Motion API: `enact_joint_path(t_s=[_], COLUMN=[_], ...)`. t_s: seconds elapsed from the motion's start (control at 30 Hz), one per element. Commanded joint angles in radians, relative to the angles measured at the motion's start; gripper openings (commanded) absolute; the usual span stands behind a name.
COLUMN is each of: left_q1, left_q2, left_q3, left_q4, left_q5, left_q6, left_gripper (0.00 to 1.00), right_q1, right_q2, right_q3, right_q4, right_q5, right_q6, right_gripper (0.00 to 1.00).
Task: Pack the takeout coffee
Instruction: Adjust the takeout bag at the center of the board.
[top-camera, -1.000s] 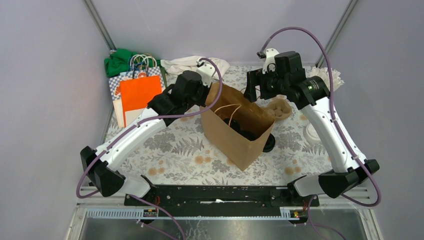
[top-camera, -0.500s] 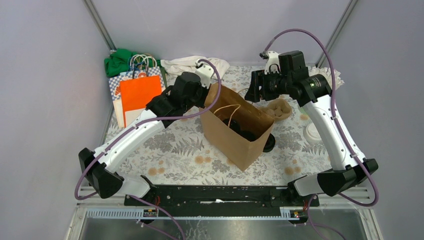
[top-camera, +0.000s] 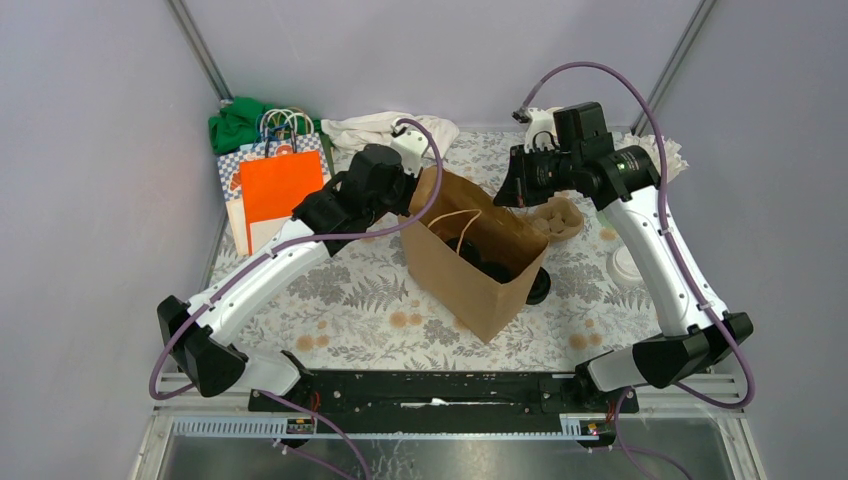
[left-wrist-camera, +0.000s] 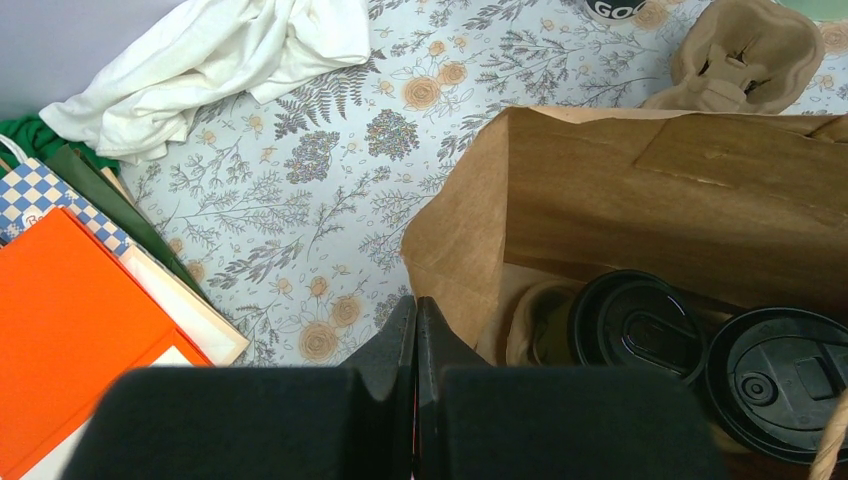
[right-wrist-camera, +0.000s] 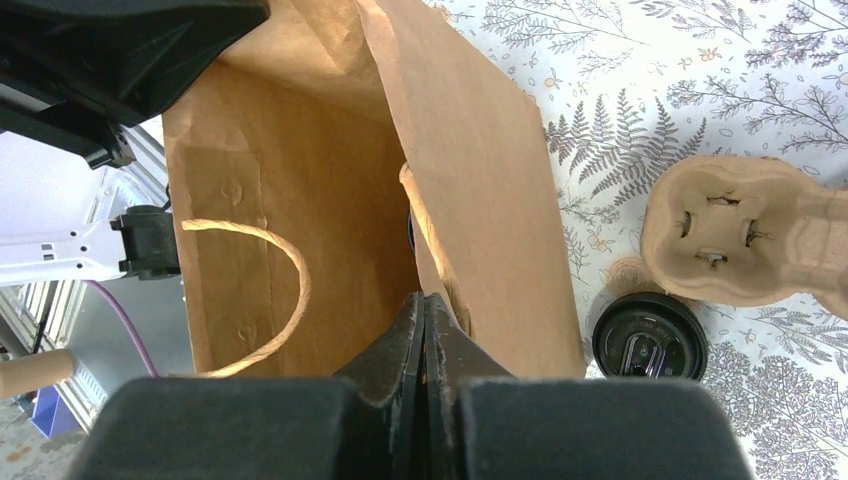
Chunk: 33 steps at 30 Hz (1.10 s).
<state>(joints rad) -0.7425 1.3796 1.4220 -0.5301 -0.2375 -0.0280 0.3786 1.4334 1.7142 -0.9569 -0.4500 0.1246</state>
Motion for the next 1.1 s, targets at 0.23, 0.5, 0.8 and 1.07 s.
enact_joint_path(t_s=[0.23,0.5,0.8,1.07], left_q1=[-0.006,-0.004,-0.004,-0.004], left_q2=[-0.013,0.005,0.007,0.008], left_q3=[0.021,0.044,0.042,0.041], left_q4=[0.003,0.028,0.049,0.053], left_q5=[-0.062,-0.092,-0.115,-0.117], left_q6=[-0.016,-0.024,-0.033,-0.031], left_gripper=[0.00,0.00,0.00,0.00], right_q1=[0.016,0.081,0.109,0.125], right_q2=[-0.019,-0.036,-0.010,-0.013], right_q3=[0.033,0.042,0.123,0.123], right_q4=[0.009,0.039,0.015,-0.004], right_q5=[-0.070,-0.036,-0.038,-0.022], right_q6=[-0.043,-0.075,-0.097,-0.106], right_gripper=[0.00,0.00,0.00,0.00])
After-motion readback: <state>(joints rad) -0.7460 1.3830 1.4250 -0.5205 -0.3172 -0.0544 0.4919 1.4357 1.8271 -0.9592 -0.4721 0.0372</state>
